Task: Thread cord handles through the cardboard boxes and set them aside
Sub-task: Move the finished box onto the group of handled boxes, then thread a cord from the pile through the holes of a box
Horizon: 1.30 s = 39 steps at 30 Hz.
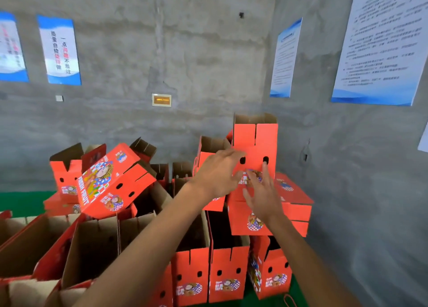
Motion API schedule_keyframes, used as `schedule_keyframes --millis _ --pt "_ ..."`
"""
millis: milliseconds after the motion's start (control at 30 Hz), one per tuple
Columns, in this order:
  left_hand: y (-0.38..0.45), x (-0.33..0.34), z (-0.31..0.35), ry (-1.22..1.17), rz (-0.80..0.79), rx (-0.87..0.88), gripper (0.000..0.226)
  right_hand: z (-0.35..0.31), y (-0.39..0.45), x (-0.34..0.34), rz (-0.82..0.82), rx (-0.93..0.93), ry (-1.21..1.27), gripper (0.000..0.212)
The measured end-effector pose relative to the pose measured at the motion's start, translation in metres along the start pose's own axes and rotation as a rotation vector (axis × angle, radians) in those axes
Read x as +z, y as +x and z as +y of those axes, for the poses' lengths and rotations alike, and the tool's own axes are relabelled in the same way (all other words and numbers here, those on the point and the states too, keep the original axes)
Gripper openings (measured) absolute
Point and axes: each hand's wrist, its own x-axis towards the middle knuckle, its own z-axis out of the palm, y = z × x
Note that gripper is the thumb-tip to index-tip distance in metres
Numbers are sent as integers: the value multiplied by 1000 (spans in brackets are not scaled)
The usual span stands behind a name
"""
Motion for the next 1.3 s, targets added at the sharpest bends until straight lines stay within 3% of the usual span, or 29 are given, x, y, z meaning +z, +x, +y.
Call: schedule_keyframes --millis 300,467,700,900,1067,1300 --pt "-132 64 -107 71 -194 -556 30 5 -16 54 -132 -56 69 52" --pt "-233 106 -133 72 -344 -828 40 -9 -83 90 -227 -83 124 47" --pt "-304 123 -127 141 -238 -874 54 -28 -180 139 -363 -65 203 43" --pt "-317 119 -124 110 -219 -982 32 -34 -238 167 -495 -27 199 43" --pt "-304 118 -115 84 -365 -918 42 -44 -257 174 -534 -46 216 43" --pt "-289 123 -86 113 -518 -830 36 -34 -274 173 -616 52 178 46"
